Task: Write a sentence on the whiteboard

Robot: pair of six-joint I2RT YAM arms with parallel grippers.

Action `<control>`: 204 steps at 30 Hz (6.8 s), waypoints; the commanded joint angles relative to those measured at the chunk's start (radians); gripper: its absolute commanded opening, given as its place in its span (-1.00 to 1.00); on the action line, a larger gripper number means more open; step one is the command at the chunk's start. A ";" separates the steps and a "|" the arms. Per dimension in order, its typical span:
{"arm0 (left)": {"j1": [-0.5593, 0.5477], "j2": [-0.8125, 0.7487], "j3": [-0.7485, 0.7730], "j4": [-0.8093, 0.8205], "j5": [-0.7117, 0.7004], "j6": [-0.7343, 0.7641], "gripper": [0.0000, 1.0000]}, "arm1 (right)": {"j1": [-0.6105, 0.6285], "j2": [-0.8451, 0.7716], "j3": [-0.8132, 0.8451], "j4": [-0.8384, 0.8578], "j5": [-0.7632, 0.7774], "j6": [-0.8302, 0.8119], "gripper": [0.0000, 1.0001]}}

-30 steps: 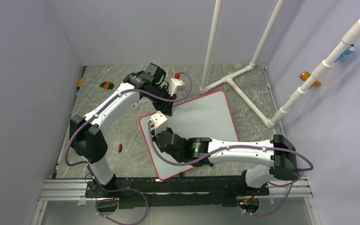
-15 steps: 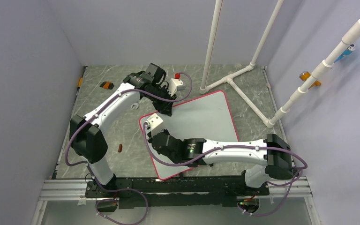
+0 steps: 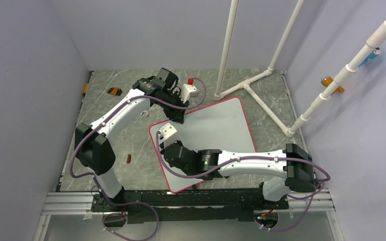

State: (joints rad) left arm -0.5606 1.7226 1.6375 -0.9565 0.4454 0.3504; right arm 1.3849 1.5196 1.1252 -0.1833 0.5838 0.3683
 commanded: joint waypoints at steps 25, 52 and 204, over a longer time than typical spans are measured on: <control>0.007 -0.029 0.034 0.089 -0.215 0.069 -1.00 | 0.028 -0.020 -0.009 -0.015 -0.098 -0.019 -1.00; -0.021 -0.085 0.103 0.042 -0.173 0.045 -0.10 | 0.043 -0.345 -0.131 0.042 -0.072 0.002 -1.00; 0.058 -0.175 -0.185 0.182 -0.117 -0.143 -1.00 | 0.068 -0.313 -0.015 -0.010 -0.015 -0.033 -1.00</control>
State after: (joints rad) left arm -0.5121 1.5589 1.4719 -0.8375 0.7086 0.0624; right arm 1.4536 1.2835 1.0691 -0.2775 0.6430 0.3485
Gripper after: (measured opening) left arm 0.071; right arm 0.148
